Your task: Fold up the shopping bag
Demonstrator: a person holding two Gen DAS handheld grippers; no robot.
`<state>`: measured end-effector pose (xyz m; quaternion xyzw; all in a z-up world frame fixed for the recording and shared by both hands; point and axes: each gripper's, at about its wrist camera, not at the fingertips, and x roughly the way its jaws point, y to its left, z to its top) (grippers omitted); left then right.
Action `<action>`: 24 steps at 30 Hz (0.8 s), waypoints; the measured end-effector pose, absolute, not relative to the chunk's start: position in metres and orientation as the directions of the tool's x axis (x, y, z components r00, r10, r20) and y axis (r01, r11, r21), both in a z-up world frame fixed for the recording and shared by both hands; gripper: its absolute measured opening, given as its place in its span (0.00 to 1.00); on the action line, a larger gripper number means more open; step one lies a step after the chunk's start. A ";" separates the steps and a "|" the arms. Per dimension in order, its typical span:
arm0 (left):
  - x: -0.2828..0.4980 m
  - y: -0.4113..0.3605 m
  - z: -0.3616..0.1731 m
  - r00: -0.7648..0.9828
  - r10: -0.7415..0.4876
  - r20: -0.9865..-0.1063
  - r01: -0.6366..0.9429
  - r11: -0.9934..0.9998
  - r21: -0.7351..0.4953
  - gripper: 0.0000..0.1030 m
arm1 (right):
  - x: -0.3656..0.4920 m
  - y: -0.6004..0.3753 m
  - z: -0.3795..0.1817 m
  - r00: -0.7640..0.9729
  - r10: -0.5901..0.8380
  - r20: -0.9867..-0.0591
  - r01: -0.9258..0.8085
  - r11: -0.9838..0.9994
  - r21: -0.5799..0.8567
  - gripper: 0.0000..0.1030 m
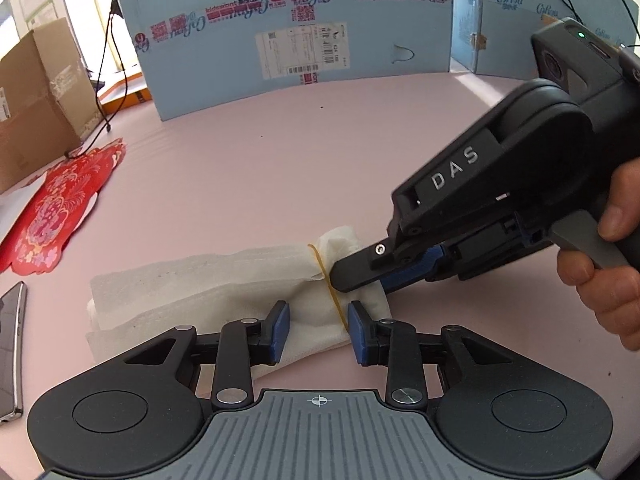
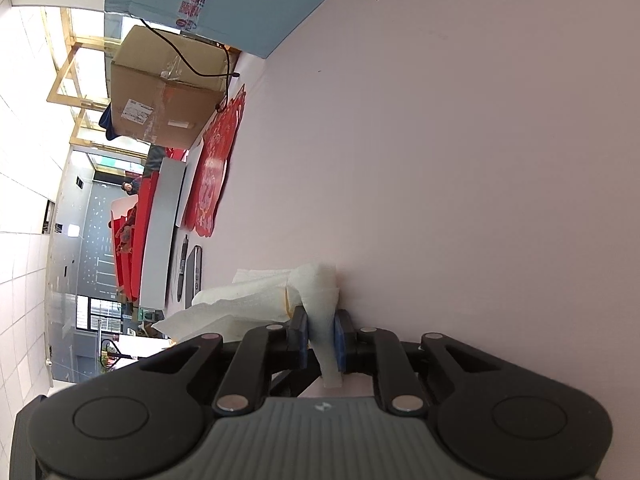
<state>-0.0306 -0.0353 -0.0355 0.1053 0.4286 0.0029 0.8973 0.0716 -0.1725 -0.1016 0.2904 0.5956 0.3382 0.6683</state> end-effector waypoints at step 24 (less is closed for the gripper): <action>-0.024 0.025 -0.032 0.739 0.356 -0.571 -0.067 0.883 0.464 0.27 | 0.050 -0.175 -0.079 0.125 0.801 -0.585 -0.253 0.596 0.762 0.15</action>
